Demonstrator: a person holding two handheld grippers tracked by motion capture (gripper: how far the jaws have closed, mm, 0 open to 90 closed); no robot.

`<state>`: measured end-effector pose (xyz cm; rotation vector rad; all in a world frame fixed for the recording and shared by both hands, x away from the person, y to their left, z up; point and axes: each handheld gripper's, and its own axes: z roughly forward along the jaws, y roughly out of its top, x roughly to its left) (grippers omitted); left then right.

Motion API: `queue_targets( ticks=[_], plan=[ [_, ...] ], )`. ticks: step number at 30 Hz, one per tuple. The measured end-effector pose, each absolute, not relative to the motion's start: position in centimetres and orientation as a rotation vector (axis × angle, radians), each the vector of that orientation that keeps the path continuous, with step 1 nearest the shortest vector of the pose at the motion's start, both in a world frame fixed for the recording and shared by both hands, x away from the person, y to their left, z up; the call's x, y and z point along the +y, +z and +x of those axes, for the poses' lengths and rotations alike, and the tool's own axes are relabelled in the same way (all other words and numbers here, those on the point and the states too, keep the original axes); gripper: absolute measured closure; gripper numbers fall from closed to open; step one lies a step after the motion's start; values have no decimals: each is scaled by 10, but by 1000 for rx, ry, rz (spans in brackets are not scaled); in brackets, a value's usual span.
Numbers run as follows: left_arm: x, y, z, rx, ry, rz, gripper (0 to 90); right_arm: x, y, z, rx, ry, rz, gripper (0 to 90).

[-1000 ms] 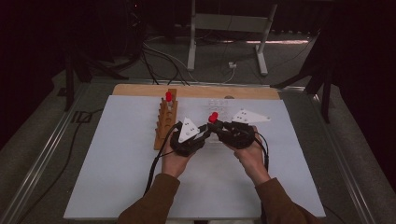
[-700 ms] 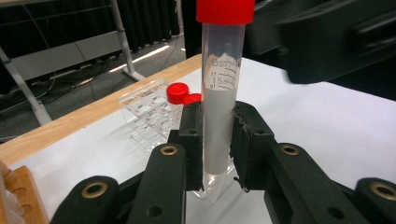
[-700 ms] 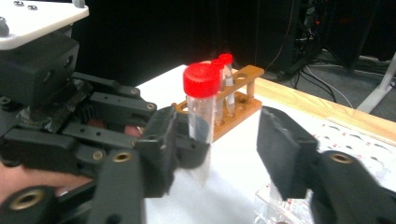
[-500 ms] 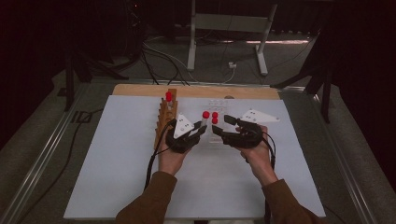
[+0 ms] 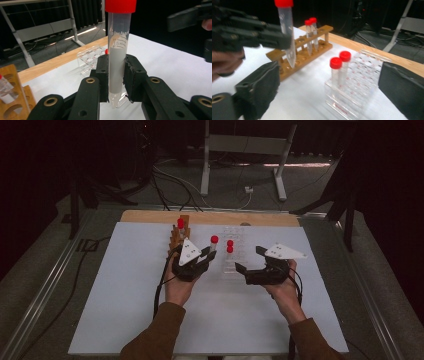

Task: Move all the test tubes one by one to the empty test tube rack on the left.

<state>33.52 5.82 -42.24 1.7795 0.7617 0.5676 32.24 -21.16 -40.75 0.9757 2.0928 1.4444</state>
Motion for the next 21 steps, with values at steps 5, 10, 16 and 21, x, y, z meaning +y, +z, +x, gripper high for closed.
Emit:
queue_targets(
  ticks=[5, 10, 16, 21],
  plan=[
    [65, -421, 337, 778, 574, 1765, 761, -223, -413, 318, 2073, 1436, 997, 17],
    [74, -419, 341, 796, 584, 1753, 761, -233, -420, 312, 2057, 1428, 1009, 0],
    [90, -413, 346, 821, 590, 1709, 760, -245, -428, 308, 2036, 1434, 1039, 0],
    [102, -408, 349, 842, 609, 1687, 760, -255, -434, 305, 2017, 1439, 1063, 0]
  ],
)
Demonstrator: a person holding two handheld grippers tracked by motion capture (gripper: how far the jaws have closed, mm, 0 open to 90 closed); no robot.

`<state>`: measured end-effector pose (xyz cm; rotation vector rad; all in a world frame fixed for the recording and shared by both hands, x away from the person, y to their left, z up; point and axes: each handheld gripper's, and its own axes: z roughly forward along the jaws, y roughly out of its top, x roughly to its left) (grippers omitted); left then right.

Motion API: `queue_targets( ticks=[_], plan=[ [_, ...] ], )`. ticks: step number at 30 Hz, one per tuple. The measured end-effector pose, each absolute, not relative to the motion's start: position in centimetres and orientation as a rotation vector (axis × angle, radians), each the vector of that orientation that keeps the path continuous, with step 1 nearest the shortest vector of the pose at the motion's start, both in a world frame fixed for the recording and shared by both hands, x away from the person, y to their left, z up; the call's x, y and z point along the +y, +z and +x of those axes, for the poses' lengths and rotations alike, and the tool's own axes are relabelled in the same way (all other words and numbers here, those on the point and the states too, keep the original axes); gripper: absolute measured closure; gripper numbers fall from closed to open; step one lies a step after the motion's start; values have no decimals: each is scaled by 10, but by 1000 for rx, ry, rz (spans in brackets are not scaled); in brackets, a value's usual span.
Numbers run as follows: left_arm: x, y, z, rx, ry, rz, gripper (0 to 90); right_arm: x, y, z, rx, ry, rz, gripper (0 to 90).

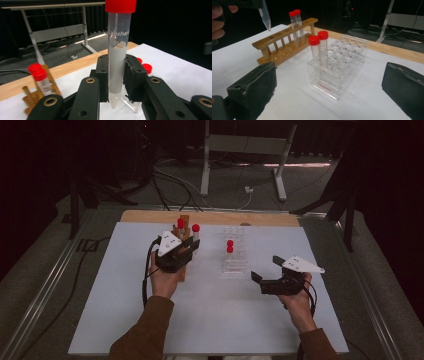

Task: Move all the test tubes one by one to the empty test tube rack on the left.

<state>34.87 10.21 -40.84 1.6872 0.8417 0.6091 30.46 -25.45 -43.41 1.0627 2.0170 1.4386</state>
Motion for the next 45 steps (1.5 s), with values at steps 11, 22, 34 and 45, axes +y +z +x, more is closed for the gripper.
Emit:
queue_targets(
  ticks=[11, 22, 34, 45],
  plan=[
    [119, -408, 359, 893, 646, 1658, 759, -270, -436, 301, 1963, 1464, 1099, 0],
    [126, -414, 370, 921, 675, 1660, 757, -287, -443, 299, 1925, 1475, 1130, 0],
    [132, -422, 383, 981, 705, 1645, 757, -294, -446, 297, 1910, 1488, 1140, 0],
    [133, -431, 395, 1032, 709, 1637, 757, -296, -447, 297, 1901, 1497, 1150, 0]
  ],
)
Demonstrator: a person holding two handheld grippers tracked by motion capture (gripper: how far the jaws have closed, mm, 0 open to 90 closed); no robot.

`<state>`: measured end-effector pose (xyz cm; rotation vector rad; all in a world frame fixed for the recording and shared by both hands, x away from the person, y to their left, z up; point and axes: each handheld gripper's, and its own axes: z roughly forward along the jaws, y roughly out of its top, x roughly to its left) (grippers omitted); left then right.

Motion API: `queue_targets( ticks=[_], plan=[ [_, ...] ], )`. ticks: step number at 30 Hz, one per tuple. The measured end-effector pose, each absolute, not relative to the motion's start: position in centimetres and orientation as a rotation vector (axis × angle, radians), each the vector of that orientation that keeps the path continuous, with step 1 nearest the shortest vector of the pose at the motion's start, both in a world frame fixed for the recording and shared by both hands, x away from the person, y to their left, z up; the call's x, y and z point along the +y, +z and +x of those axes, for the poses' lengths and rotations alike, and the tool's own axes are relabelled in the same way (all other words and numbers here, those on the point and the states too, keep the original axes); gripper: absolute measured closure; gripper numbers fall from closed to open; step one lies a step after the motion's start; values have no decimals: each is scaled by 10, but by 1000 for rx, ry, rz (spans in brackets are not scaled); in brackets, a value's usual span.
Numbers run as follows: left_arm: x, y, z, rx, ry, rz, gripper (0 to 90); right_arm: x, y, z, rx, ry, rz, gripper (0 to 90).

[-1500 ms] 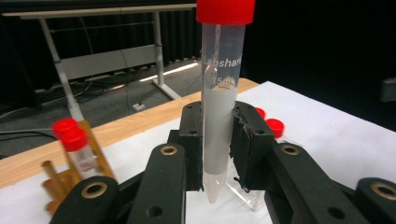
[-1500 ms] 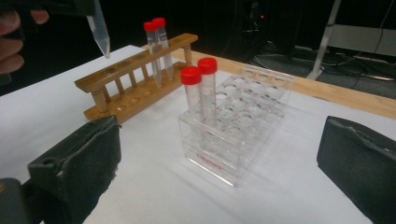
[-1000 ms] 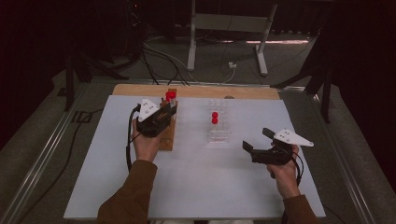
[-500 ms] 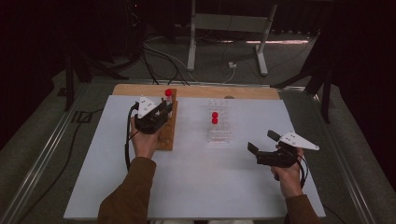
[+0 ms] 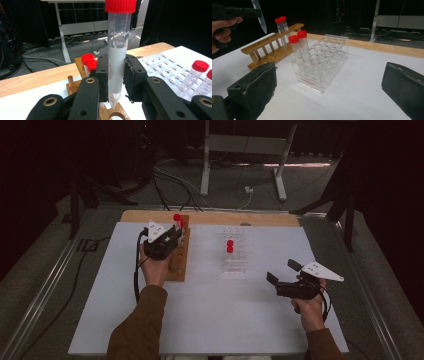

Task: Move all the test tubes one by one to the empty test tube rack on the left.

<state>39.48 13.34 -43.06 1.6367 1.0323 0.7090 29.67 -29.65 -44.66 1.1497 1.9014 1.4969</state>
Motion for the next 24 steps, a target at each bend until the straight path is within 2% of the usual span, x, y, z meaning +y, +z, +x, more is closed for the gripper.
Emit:
queue_targets(
  ticks=[24],
  plan=[
    [128, -450, 414, 1121, 689, 1678, 755, -295, -449, 296, 1910, 1506, 1153, 0]
  ],
)
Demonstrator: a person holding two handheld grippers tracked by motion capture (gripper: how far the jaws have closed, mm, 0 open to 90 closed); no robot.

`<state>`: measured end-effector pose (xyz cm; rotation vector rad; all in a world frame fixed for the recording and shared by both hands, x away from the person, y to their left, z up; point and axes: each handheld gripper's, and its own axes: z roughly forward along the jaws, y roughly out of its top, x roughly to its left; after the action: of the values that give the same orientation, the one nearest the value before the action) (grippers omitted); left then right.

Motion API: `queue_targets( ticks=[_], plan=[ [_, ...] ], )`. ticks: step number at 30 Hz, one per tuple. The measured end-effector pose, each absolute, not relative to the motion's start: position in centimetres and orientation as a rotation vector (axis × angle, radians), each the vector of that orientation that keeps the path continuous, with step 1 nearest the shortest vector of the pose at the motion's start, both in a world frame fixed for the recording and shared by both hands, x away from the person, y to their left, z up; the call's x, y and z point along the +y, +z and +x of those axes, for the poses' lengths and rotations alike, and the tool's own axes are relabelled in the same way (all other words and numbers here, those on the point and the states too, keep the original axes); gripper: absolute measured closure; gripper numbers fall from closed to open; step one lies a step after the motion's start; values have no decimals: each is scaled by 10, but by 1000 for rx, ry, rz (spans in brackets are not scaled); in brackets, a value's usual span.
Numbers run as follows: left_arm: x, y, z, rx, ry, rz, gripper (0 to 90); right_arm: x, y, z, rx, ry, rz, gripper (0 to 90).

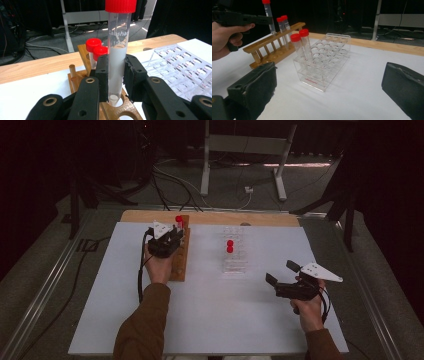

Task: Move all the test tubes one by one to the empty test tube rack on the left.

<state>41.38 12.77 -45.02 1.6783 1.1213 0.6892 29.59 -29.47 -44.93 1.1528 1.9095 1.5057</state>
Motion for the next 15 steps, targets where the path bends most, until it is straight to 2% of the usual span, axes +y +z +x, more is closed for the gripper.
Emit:
queue_targets(
  ticks=[15],
  plan=[
    [123, -461, 416, 1152, 661, 1704, 755, -297, -449, 296, 1904, 1511, 1155, 0]
  ],
)
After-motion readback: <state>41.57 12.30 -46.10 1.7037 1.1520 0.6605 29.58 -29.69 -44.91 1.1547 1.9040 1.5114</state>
